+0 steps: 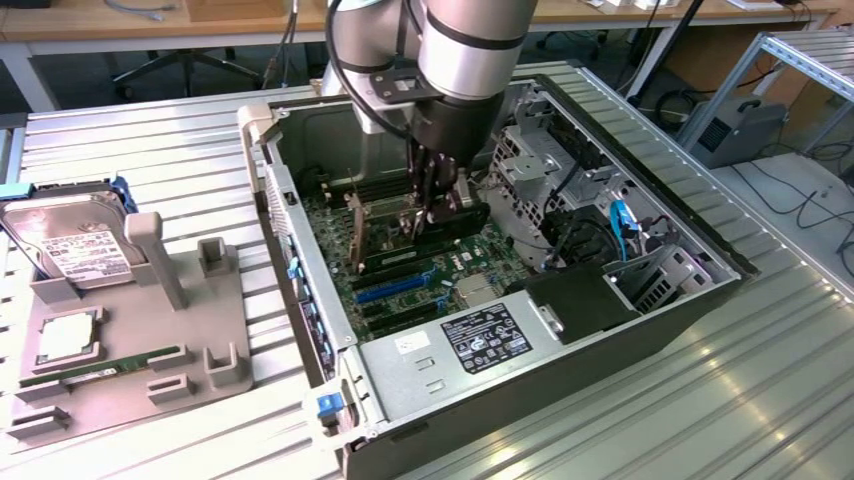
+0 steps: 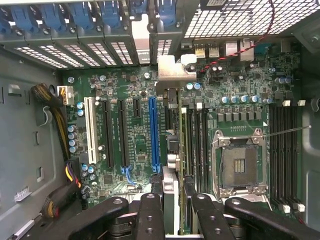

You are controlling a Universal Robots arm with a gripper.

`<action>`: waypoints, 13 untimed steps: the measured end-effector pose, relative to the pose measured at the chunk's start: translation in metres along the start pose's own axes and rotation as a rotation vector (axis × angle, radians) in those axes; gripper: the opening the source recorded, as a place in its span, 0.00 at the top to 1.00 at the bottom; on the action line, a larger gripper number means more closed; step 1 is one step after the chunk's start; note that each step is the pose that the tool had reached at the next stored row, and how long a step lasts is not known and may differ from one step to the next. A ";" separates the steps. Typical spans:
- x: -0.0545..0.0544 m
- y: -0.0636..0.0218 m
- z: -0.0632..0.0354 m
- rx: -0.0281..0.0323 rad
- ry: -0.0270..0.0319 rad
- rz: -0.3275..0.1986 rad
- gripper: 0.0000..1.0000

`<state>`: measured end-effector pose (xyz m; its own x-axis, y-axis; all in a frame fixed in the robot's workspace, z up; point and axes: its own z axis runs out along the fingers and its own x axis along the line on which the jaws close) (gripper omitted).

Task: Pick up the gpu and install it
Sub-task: 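Insert the gpu into the slot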

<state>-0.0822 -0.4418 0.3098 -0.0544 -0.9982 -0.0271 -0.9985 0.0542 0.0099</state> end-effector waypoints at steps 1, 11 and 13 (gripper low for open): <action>0.000 0.0000 0.0002 0.0000 0.0000 0.000 0.73; 0.001 0.0006 0.0021 0.0000 0.0000 0.000 0.73; 0.001 0.0007 0.0025 0.0000 0.0001 0.000 0.73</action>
<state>-0.0830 -0.4424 0.3073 -0.0545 -0.9982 -0.0270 -0.9985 0.0542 0.0099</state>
